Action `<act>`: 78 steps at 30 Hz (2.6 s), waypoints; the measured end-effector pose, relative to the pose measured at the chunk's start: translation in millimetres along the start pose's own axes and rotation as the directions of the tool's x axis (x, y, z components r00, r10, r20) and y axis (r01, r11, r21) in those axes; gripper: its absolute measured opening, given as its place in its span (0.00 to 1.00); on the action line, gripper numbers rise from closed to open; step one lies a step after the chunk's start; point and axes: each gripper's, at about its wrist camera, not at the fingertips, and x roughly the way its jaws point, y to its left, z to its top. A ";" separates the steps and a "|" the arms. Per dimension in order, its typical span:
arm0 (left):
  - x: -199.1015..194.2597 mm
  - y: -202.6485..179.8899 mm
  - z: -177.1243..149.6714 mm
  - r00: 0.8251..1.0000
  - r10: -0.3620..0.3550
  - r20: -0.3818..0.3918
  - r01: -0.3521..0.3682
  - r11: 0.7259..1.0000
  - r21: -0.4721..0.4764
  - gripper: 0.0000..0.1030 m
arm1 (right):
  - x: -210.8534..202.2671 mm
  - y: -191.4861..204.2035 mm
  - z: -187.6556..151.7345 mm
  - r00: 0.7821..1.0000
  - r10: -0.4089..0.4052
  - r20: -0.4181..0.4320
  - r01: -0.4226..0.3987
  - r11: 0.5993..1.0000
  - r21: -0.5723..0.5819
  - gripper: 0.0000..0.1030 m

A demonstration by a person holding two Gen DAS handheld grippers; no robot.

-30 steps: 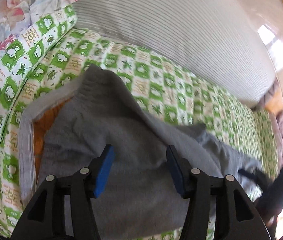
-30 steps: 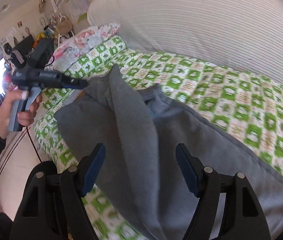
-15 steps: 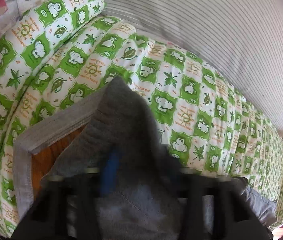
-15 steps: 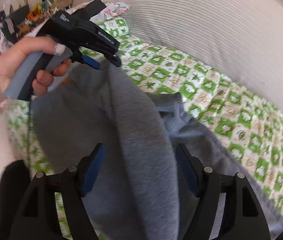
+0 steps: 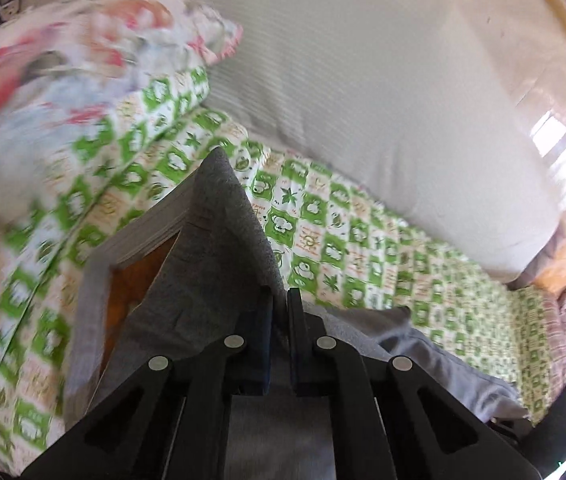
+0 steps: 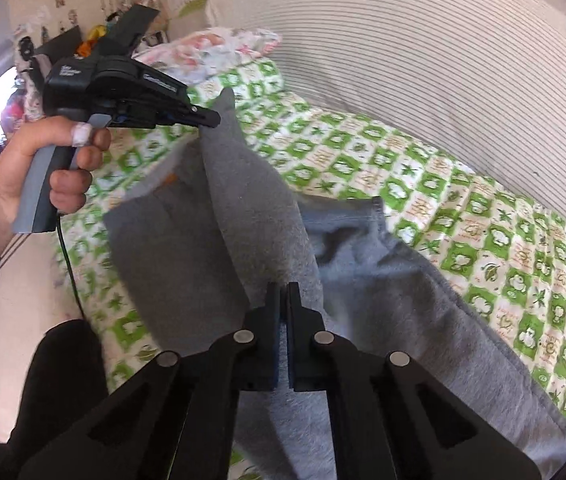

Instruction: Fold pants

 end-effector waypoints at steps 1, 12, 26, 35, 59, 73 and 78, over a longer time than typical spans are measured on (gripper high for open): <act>-6.8 2.9 -4.4 1.000 -0.007 0.010 0.007 1.000 -0.009 0.04 | -3.3 3.8 -1.3 1.000 0.011 0.002 -0.011 1.000 -0.007 0.03; -41.7 66.8 -74.9 0.998 -0.048 0.036 0.054 0.980 -0.193 0.04 | -5.9 24.7 -23.1 0.993 0.095 -0.074 -0.097 0.995 -0.021 0.03; -24.0 104.5 -81.5 0.999 0.039 0.017 -0.032 0.946 -0.321 0.58 | 19.7 40.1 -47.2 0.976 0.111 -0.190 -0.121 0.992 -0.043 0.03; -18.8 116.9 -94.3 0.999 0.026 0.027 -0.016 0.953 -0.303 0.09 | 22.1 42.4 -46.6 0.974 0.111 -0.197 -0.120 0.992 -0.035 0.03; -1.8 135.9 -105.0 0.995 0.075 -0.066 -0.093 0.935 -0.343 0.63 | 61.9 -66.5 42.2 0.997 -0.024 -0.077 0.046 0.955 0.294 0.35; -8.1 125.3 -89.9 0.996 0.086 0.039 -0.074 0.968 -0.239 0.19 | 121.1 -92.9 67.6 0.995 -0.034 -0.089 0.061 0.948 0.312 0.11; 2.2 128.6 -86.6 0.992 0.122 0.004 -0.119 0.974 -0.193 0.19 | 136.7 -107.1 71.7 0.994 -0.045 -0.095 0.076 0.930 0.359 0.12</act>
